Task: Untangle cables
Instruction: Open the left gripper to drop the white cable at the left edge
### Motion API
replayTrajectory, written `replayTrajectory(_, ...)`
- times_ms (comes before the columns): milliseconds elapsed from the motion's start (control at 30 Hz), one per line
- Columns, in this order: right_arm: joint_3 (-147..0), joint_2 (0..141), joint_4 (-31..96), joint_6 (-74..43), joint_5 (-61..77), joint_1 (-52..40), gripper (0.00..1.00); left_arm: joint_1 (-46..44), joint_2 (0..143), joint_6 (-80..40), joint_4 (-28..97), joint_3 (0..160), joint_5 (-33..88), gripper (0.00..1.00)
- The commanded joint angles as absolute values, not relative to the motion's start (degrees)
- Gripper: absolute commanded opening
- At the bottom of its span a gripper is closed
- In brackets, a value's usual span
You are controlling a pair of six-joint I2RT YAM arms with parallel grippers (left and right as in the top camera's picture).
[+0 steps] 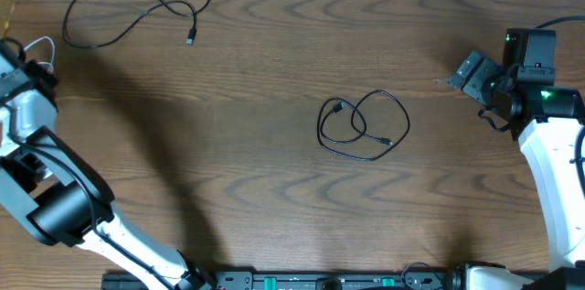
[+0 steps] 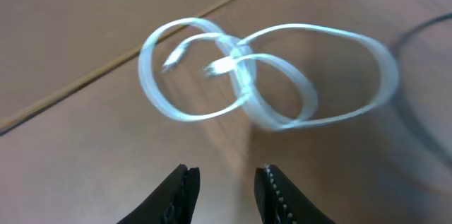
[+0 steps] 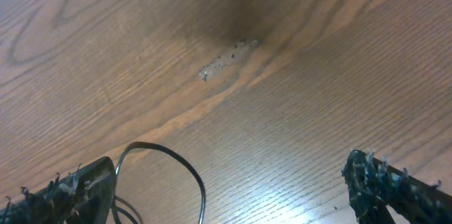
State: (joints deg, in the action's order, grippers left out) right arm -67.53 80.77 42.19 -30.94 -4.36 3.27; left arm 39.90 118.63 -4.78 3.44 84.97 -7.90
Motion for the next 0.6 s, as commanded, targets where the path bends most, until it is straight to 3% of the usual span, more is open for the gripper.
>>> replayTrajectory(0,-67.72,80.86,42.22,-30.79,-5.02,3.33,0.99,41.85,118.41,-4.97,5.32,85.14,-12.71,0.33)
replayTrajectory(100,-67.72,80.86,42.22,-30.79,-5.02,3.33,0.99,42.3,118.3,-4.95,6.81,85.14,-12.71,0.34)
replayTrajectory(167,-67.72,80.86,42.22,-30.79,-5.02,3.33,0.99,42.28,118.04,-4.95,7.99,85.14,-12.71,0.41)
replayTrajectory(300,-67.72,80.86,42.22,-30.79,-5.02,3.33,0.99,41.1,115.68,-4.99,11.11,85.14,-12.1,0.68)
replayTrajectory(367,-67.72,80.86,42.22,-30.79,-5.02,3.33,0.99,40.07,113.51,-4.99,12.16,85.14,-9.5,0.7)
replayTrajectory(500,-67.72,80.86,42.22,-30.76,-5.02,3.33,0.99,37.08,106.76,-5.04,14.26,85.14,13.69,0.73)
replayTrajectory(567,-67.72,80.86,42.22,-30.79,-5.02,3.33,0.99,34.35,104.44,-8.1,11.16,85.14,31.88,0.96)
